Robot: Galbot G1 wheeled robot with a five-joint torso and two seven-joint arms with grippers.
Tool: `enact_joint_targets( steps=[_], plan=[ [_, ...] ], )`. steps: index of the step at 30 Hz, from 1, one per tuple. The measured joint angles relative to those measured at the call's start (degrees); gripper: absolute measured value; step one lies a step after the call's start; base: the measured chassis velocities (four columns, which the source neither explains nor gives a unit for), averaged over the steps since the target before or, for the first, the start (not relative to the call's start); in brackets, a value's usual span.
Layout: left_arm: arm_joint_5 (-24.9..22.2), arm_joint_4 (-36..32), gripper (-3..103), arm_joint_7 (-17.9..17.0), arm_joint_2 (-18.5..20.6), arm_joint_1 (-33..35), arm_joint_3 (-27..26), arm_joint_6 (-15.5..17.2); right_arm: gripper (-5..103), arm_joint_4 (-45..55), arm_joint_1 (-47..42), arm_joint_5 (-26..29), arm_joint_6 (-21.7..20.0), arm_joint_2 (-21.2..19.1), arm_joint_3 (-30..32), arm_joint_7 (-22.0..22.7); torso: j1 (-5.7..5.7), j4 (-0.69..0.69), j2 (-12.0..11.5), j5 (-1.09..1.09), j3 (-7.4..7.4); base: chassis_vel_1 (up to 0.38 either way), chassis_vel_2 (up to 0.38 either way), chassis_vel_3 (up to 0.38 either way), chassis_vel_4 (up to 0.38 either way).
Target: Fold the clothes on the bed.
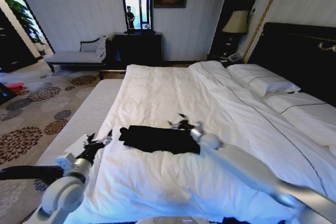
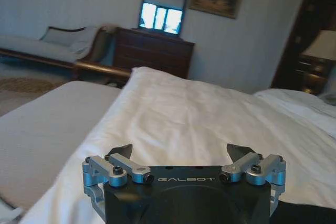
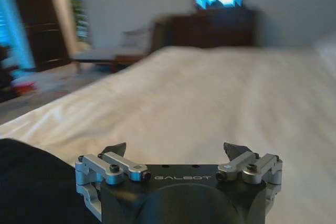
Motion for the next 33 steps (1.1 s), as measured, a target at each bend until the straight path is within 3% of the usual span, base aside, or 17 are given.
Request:
enact_joint_targets(
  steps=[1,2,4,6,7,10,15,18,26,33],
  plan=[
    [0.0,0.0,100,0.0,0.0,0.0,0.0,0.0,100,0.0,0.0,0.0,0.0,0.0,0.0,0.0,0.00,0.00,0.0,0.00,0.00,0.000,0.000,0.000,0.000],
    [2.2,-0.2,100,0.5,1.0,-0.3,1.6,0.0,100,2.8,-6.9,5.0,-2.3,-1.4,7.5,0.7,-0.01,0.00,0.0,0.02,0.00,0.000,0.000,0.000,0.000],
    [5.7,-0.4,100,1.4,2.3,0.2,2.7,-0.5,100,5.3,-12.6,10.6,-5.2,-2.1,15.1,1.4,-0.01,0.03,0.0,0.00,0.00,0.000,0.000,0.000,0.000],
    [7.2,-0.4,100,1.6,2.8,0.5,3.1,-0.8,100,5.9,-14.3,12.6,-6.3,-2.2,17.6,1.6,0.00,0.05,0.0,0.00,0.00,0.000,0.000,0.000,0.000],
    [10.2,-0.5,100,2.5,3.8,1.7,3.7,-1.9,100,7.4,-19.3,17.1,-9.1,-2.4,24.0,1.7,0.00,0.06,0.0,-0.02,0.00,0.000,0.000,0.000,0.000],
    [13.9,-1.9,100,5.0,4.0,6.2,3.0,-3.3,100,7.8,-25.7,24.2,-14.9,-2.0,31.9,0.6,-0.01,0.03,0.0,-0.04,-0.01,0.000,0.000,0.000,0.000],
    [16.8,-4.8,100,7.9,2.0,13.0,1.3,-5.4,100,5.9,-27.3,30.9,-18.9,1.9,35.2,-0.1,-0.01,0.07,0.0,-0.01,0.00,0.000,0.000,0.000,0.000],
    [17.8,-6.3,100,9.2,0.4,16.0,0.2,-6.8,100,4.3,-26.3,31.5,-20.2,3.3,34.4,-0.9,-0.01,0.05,0.0,-0.02,0.00,0.000,0.000,0.000,0.000],
    [19.2,-8.0,100,10.2,-3.3,19.5,-0.9,-8.6,100,-2.2,-18.8,27.5,-20.7,4.5,25.7,-2.6,0.01,0.06,0.0,-0.04,0.01,0.000,0.000,0.000,0.000],
    [19.5,-8.2,100,9.9,-4.3,19.9,-0.9,-8.7,100,-6.1,-17.1,24.6,-20.2,5.4,22.4,-3.8,0.01,0.04,0.0,-0.03,0.01,0.000,0.000,0.000,0.000]
  ],
)
